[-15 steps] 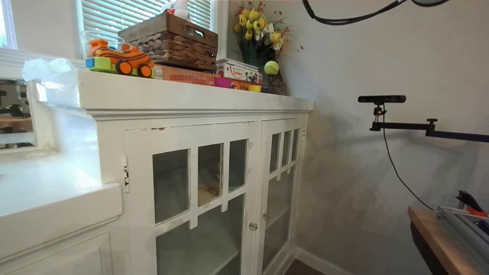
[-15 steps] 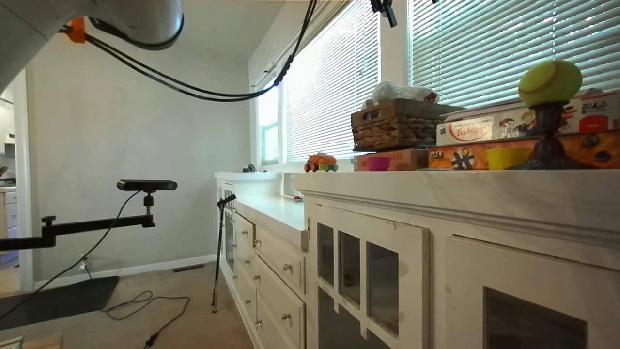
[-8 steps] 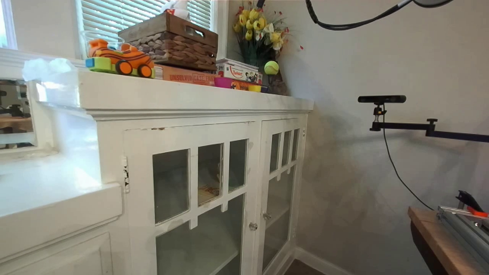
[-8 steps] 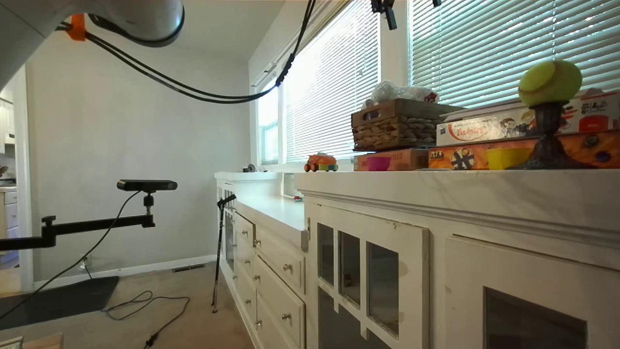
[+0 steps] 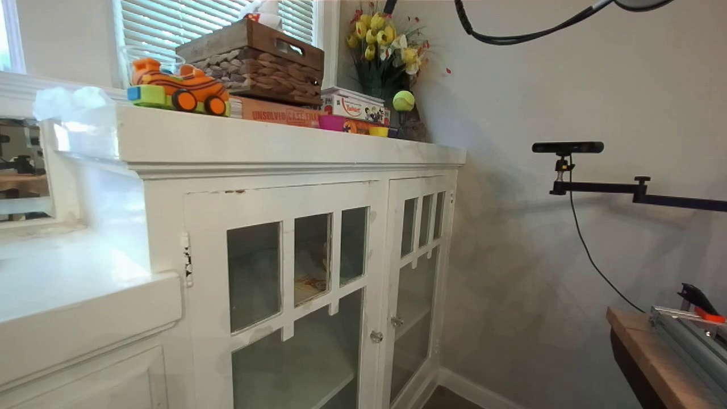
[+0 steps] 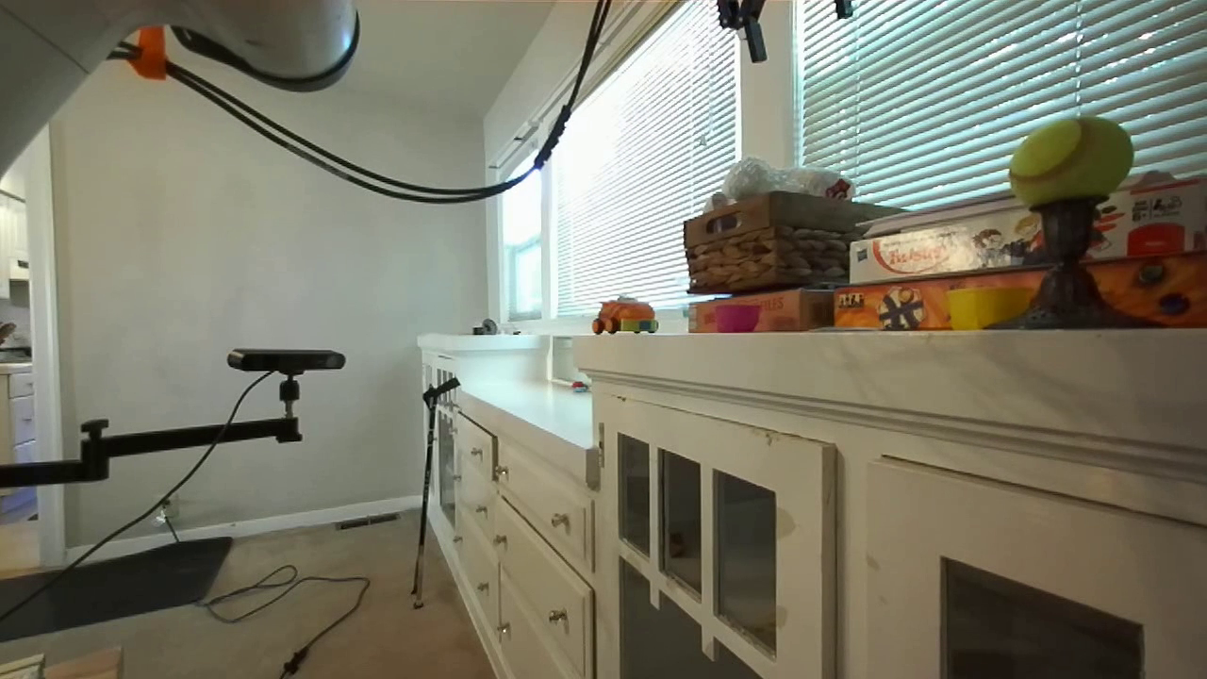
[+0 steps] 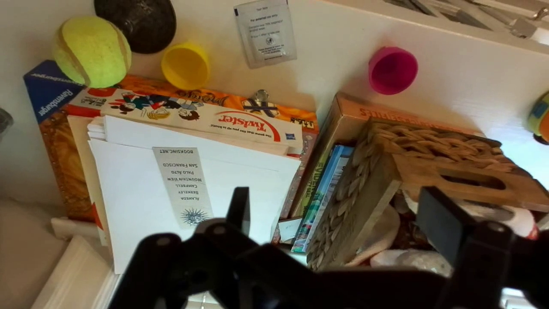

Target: Put the tennis ball on top of the candle holder then put the towel in the basket.

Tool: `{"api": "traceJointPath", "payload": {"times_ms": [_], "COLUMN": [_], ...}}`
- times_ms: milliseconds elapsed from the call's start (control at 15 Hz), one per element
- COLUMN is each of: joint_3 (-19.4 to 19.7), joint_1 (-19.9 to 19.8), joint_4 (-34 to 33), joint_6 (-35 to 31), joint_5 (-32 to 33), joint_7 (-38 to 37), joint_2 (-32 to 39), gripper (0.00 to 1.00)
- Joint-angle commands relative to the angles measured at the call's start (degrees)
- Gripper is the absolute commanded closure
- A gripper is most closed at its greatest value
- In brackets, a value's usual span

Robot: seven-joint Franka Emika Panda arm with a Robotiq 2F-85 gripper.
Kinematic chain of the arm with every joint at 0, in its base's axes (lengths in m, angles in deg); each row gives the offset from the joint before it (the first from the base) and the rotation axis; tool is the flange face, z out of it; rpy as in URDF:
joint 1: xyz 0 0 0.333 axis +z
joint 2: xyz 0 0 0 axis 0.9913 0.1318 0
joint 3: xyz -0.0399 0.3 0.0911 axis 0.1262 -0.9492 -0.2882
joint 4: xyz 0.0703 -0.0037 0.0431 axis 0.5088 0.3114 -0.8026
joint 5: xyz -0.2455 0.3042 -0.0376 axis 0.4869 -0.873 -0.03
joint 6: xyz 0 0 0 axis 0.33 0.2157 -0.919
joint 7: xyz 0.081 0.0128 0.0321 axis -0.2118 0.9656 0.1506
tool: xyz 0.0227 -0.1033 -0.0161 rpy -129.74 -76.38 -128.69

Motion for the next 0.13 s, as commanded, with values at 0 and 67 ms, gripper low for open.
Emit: {"api": "traceJointPath", "payload": {"times_ms": [0,67], "joint_3": [-0.3,-0.3], "joint_1": [0.0,0.0], "joint_4": [0.8,0.8], "joint_6": [-0.3,-0.3], "joint_5": [0.3,0.3], "joint_7": [-0.1,-0.1], "joint_2": [-0.5,-0.5], "gripper": [0.0,0.0]}}
